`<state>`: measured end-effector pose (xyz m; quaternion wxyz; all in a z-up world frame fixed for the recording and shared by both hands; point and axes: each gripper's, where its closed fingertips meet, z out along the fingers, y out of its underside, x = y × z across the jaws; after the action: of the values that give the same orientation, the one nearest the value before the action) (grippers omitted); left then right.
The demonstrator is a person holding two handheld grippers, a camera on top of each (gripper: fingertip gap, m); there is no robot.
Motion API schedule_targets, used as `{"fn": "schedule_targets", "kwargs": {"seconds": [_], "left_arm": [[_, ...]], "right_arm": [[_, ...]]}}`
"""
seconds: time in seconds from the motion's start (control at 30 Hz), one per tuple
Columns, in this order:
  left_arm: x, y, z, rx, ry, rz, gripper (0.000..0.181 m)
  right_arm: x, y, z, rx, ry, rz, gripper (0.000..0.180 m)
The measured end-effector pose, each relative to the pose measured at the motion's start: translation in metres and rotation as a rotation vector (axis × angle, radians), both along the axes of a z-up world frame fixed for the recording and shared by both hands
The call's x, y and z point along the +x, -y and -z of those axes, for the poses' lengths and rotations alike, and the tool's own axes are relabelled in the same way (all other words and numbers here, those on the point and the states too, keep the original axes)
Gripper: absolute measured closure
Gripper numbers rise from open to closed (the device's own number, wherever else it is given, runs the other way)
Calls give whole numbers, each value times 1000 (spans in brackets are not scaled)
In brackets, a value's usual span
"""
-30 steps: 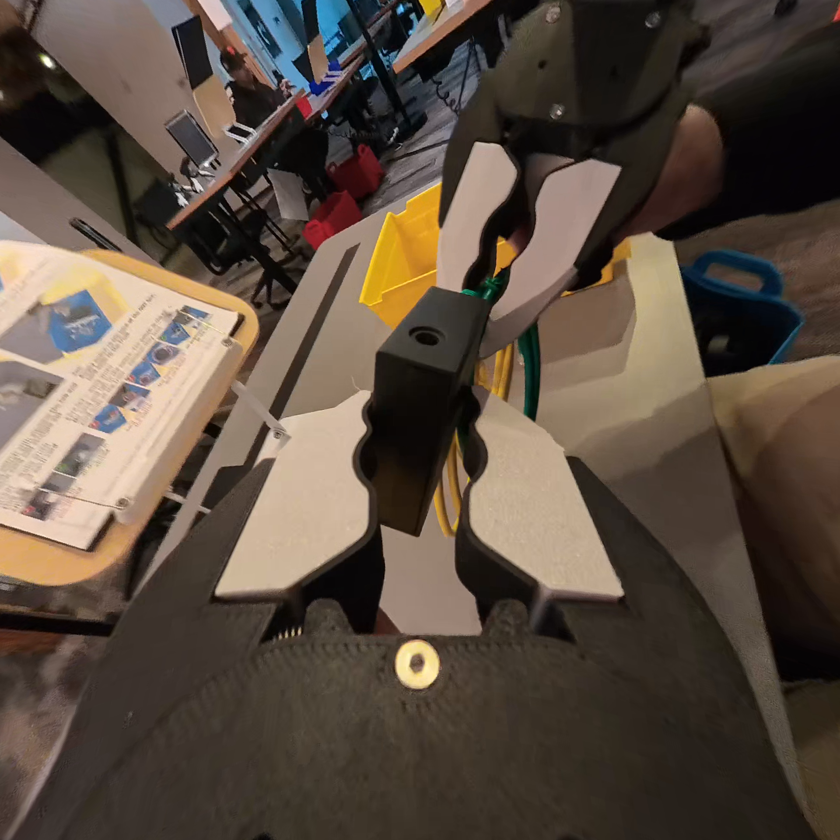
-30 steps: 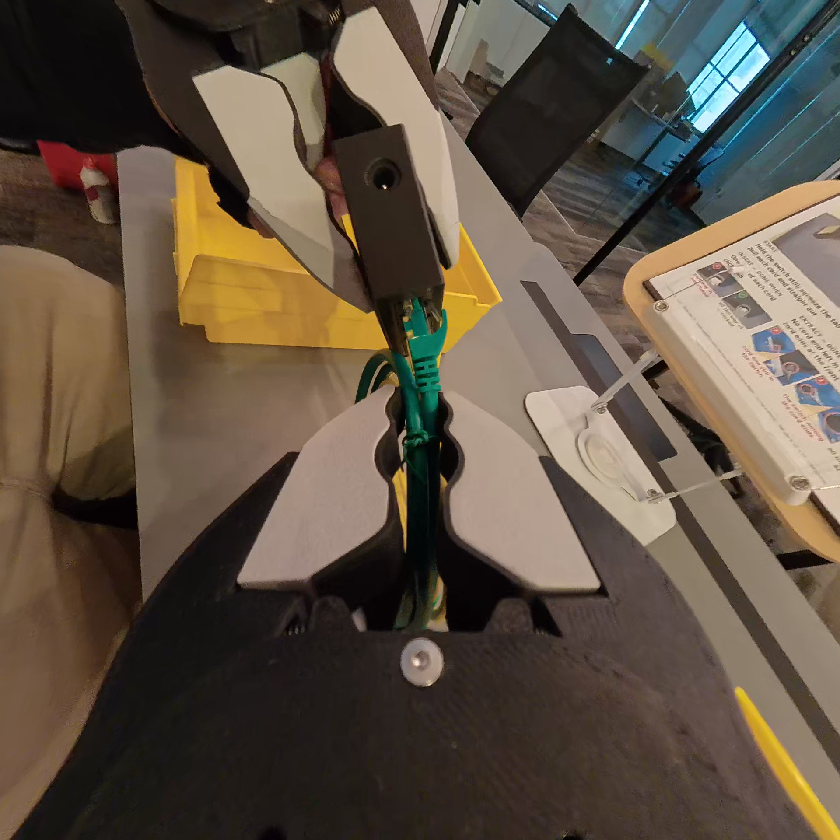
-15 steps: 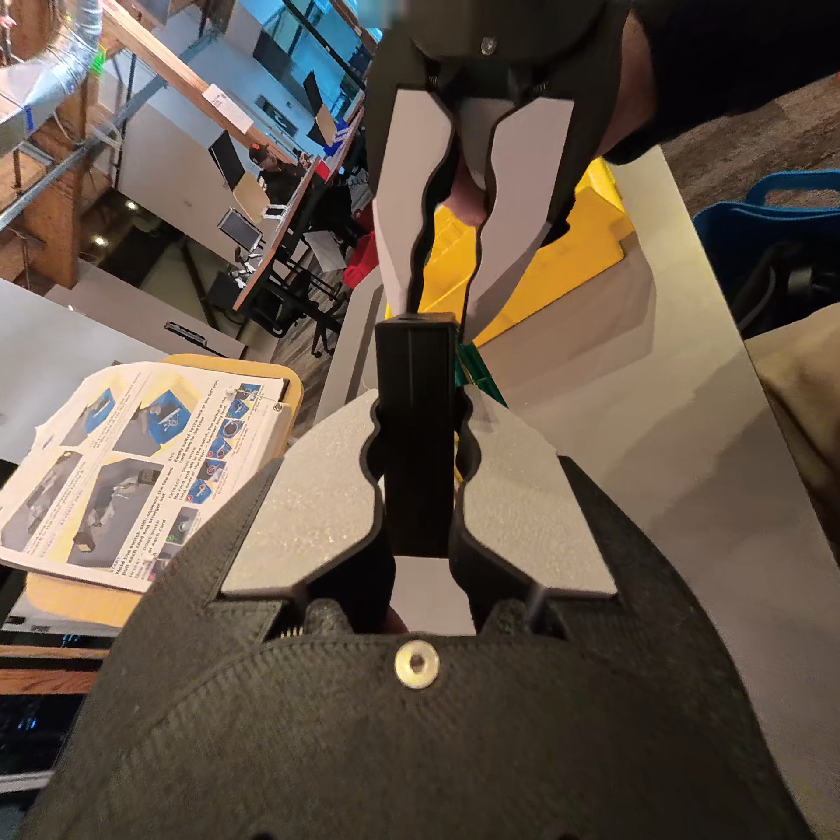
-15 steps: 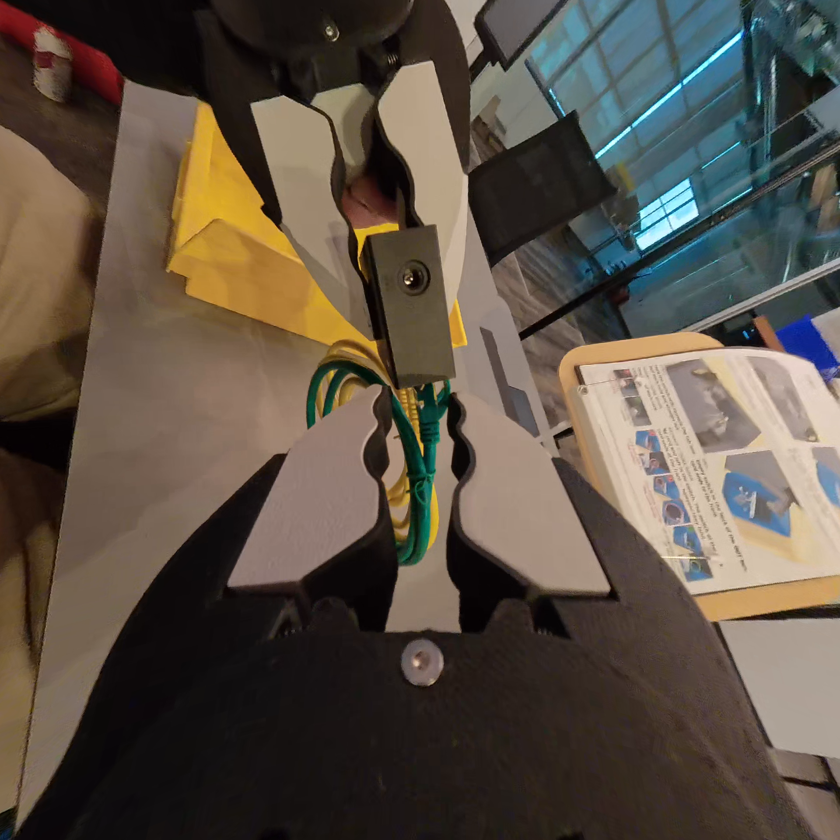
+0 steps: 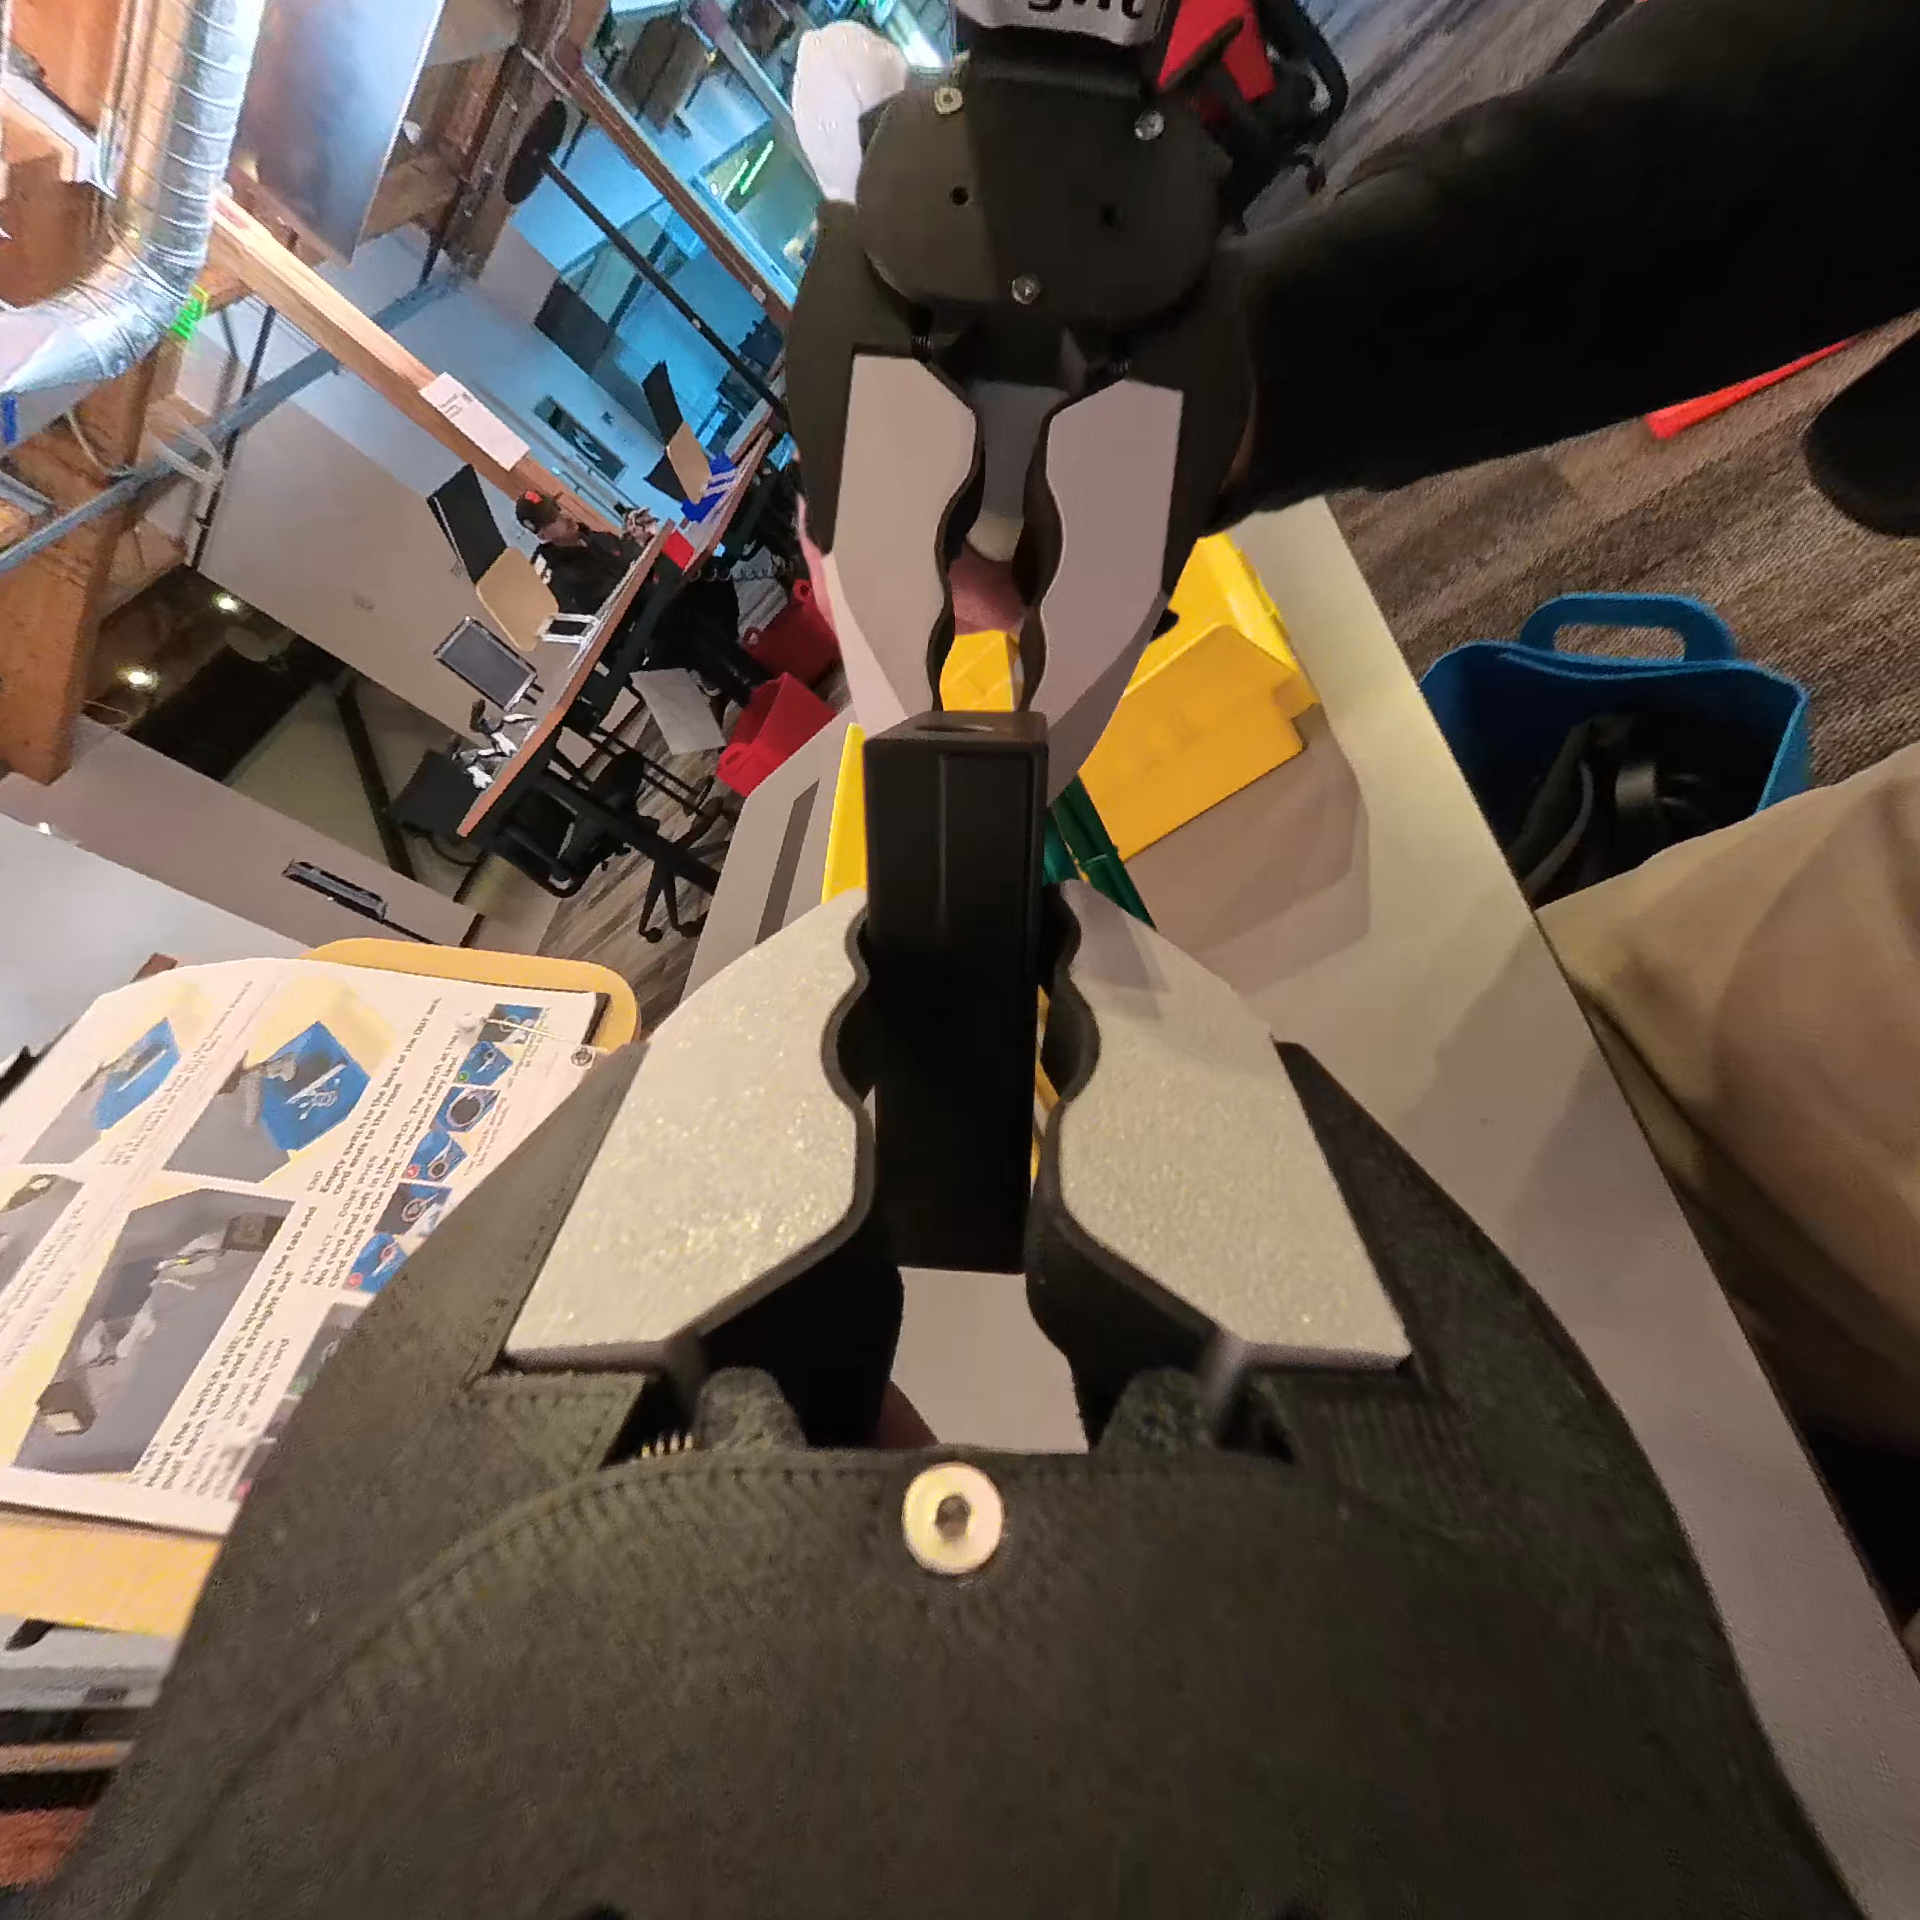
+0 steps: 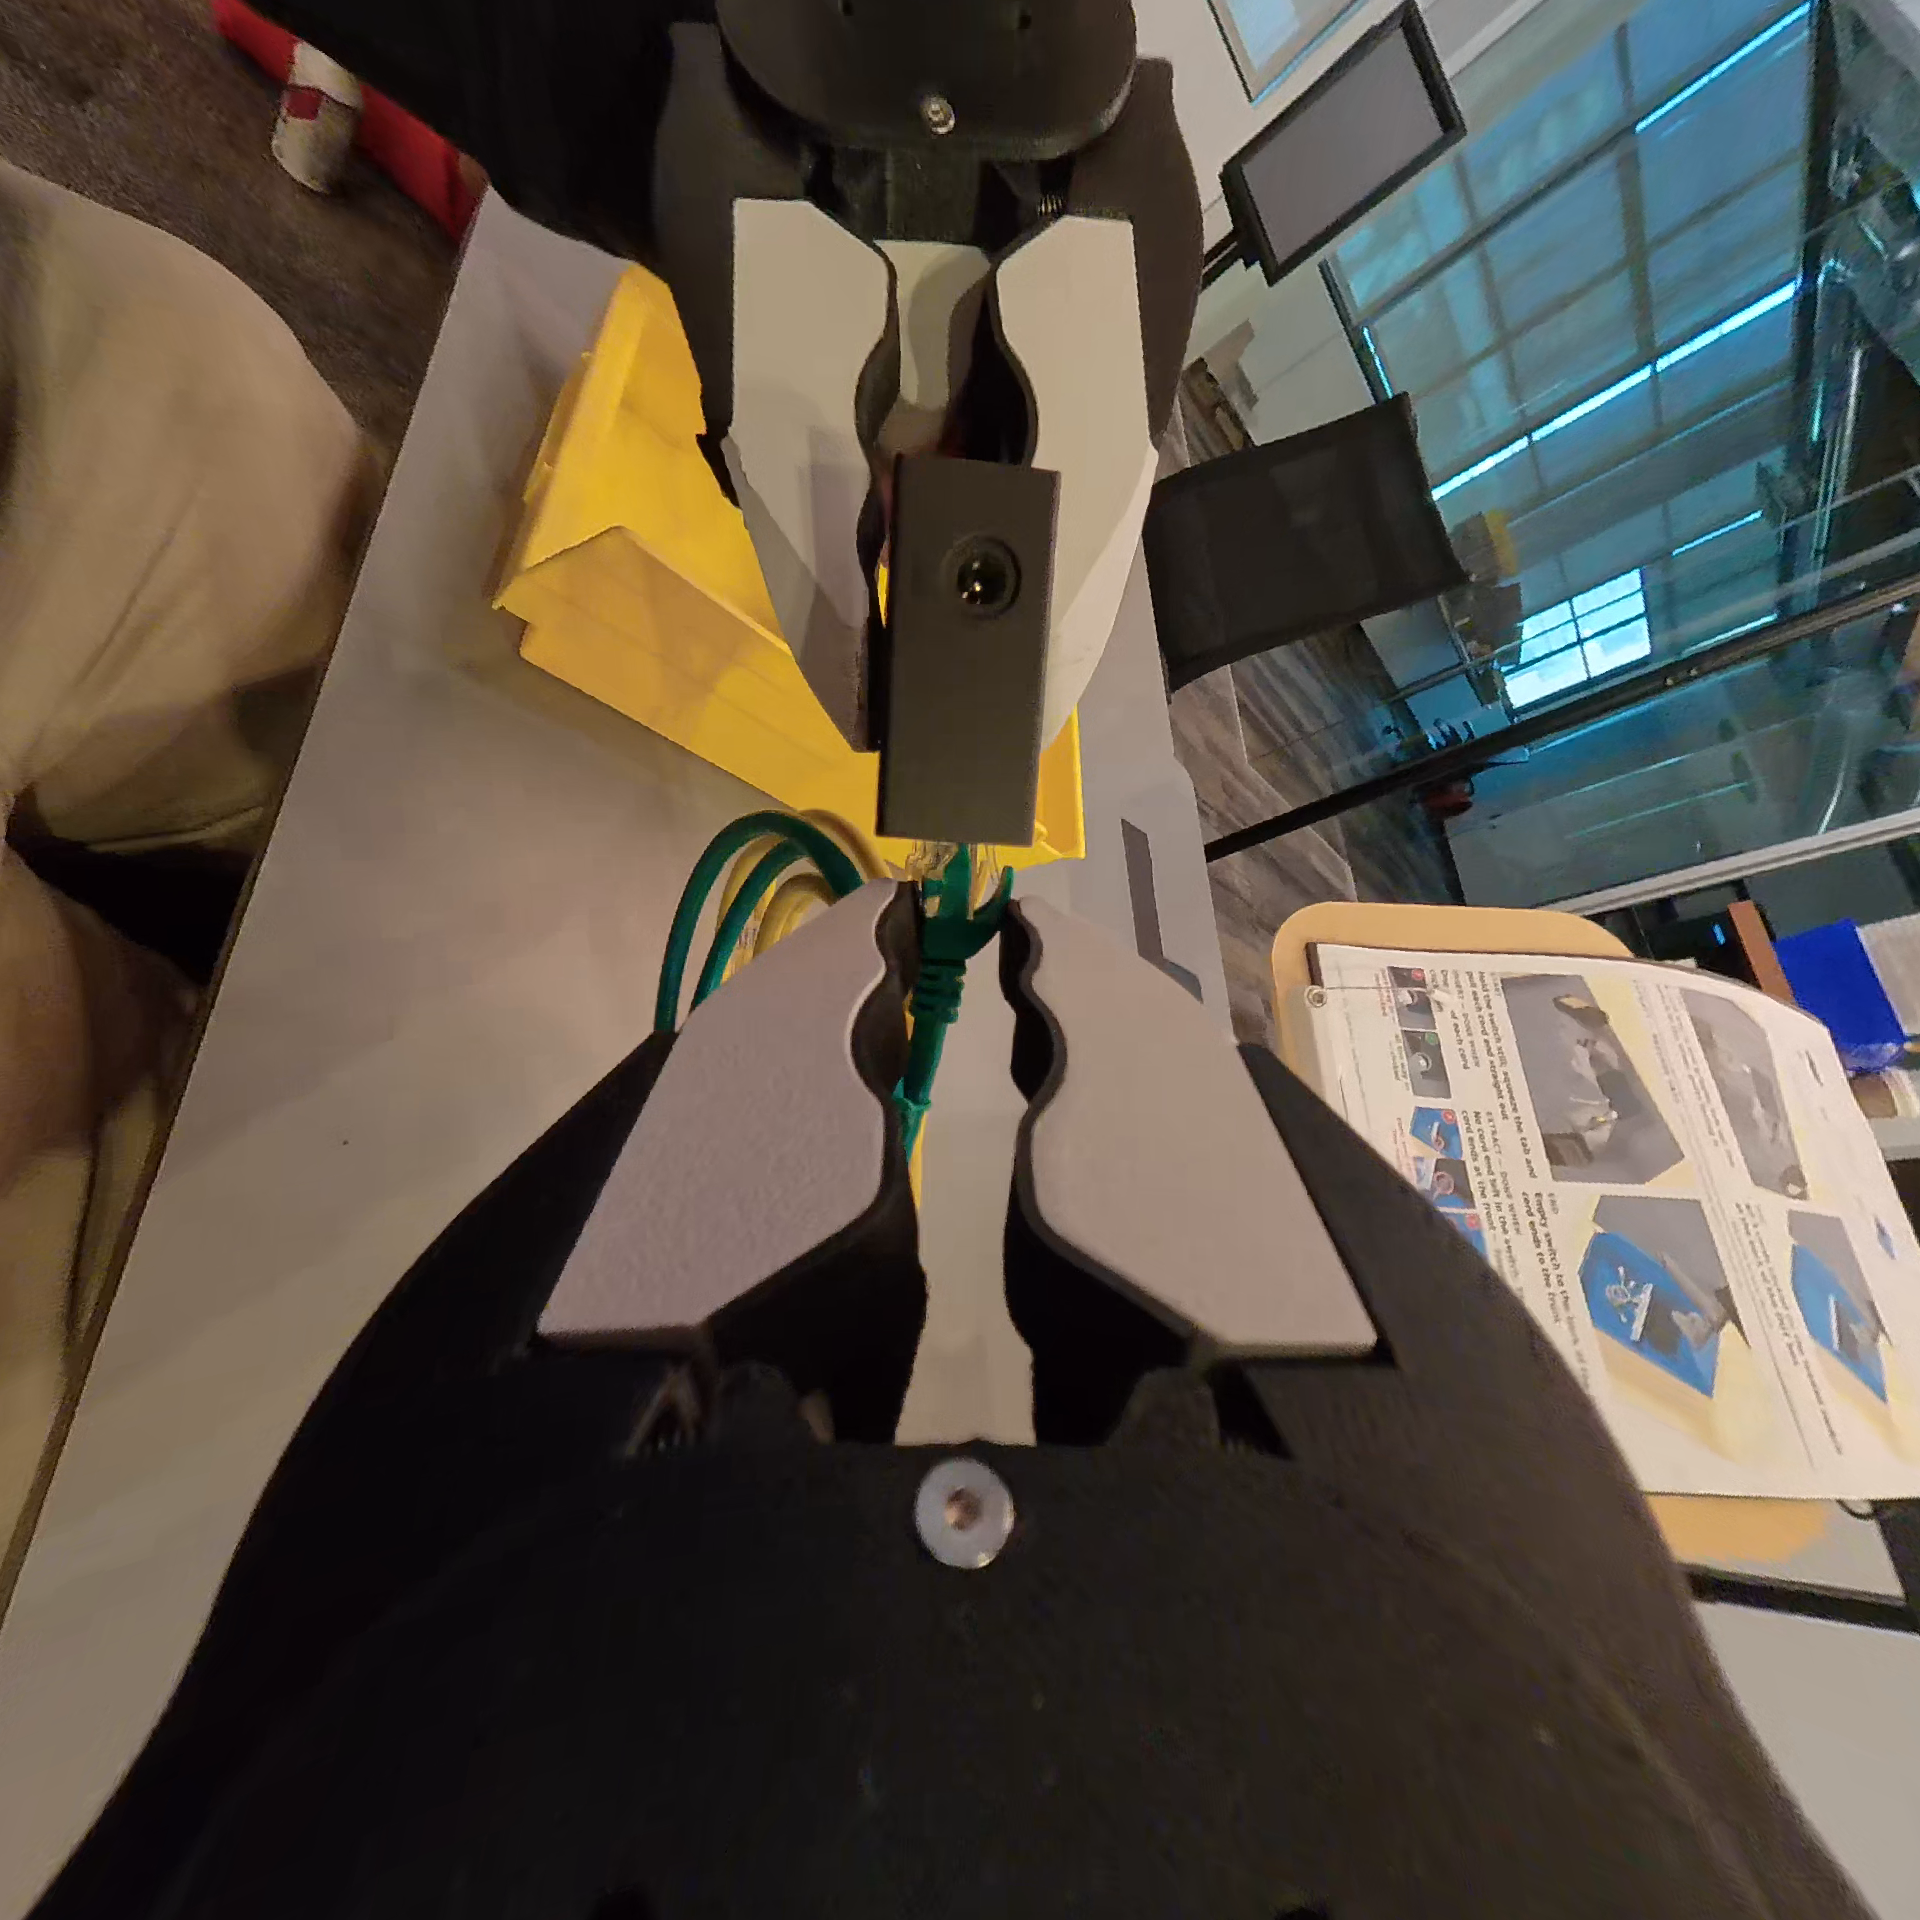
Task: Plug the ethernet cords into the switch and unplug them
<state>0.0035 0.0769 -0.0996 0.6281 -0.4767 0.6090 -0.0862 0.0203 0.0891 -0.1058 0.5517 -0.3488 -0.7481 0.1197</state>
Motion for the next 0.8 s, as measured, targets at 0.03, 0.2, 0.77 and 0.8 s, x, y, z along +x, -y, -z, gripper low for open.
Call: {"fn": "schedule_targets", "kwargs": {"seconds": [0.03,0.2,0.77,0.8], "left_arm": [[1,1,-2,-5,11,8,153],[3,4,-10,-31,53,33,153],[4,9,-11,-148,119,119,153],[3,7,-9,-158,121,117,153]], "right_arm": [[0,1,-2,3,-3,-9,165],[1,7,-12,14,-41,-46,162],[1,17,-19,22,12,-60,166],[1,16,-18,16,30,-49,166]]}}
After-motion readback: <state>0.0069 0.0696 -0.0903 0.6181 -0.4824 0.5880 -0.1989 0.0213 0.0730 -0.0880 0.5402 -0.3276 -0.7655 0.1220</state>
